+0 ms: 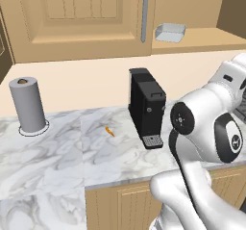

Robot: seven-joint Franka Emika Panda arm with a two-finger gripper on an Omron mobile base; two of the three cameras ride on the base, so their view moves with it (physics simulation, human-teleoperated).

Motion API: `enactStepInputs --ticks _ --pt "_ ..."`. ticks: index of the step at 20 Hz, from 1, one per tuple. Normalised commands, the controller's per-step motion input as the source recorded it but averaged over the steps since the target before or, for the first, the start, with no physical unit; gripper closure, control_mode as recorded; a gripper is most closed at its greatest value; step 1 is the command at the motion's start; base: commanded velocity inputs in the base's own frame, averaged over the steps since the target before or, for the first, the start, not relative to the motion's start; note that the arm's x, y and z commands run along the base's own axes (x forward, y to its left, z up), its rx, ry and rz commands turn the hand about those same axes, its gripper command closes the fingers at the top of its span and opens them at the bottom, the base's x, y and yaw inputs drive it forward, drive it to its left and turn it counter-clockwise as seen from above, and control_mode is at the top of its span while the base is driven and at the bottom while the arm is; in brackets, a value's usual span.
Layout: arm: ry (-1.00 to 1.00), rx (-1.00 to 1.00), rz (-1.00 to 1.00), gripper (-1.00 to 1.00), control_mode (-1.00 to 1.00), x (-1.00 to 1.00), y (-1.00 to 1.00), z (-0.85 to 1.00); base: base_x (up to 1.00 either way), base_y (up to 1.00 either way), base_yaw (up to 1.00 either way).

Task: Retrieve the tupperware from the cabinet, then place the raw meat into the tupperware to avoid contamination.

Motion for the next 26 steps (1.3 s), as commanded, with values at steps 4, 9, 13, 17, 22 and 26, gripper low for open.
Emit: enactStepInputs --ticks 4,9,13,17,22,26 --pt "-0.09 0.0 -0.1 -1.0 -1.0 0.22 -0.62 0.03 0.0 0.0 0.0" --pt "-0.1 0.0 -0.1 -1.0 -1.0 0.25 -0.6 0.03 0.0 0.0 0.0" --pt "-0.09 0.0 -0.11 -1.0 -1.0 0.27 -0.55 0.02 0.0 0.0 0.0" --pt "-0.08 0.0 -0.14 -1.0 -1.0 0.24 -0.58 0.01 0.0 0.0 0.0" --pt "-0.07 0.0 -0.19 -1.0 -1.0 0.15 -0.67 0.0 0.0 0.0 0.0" --pt "-0.06 0.0 -0.18 -1.0 -1.0 0.16 -0.73 0.0 0.0 0.0 0.0"
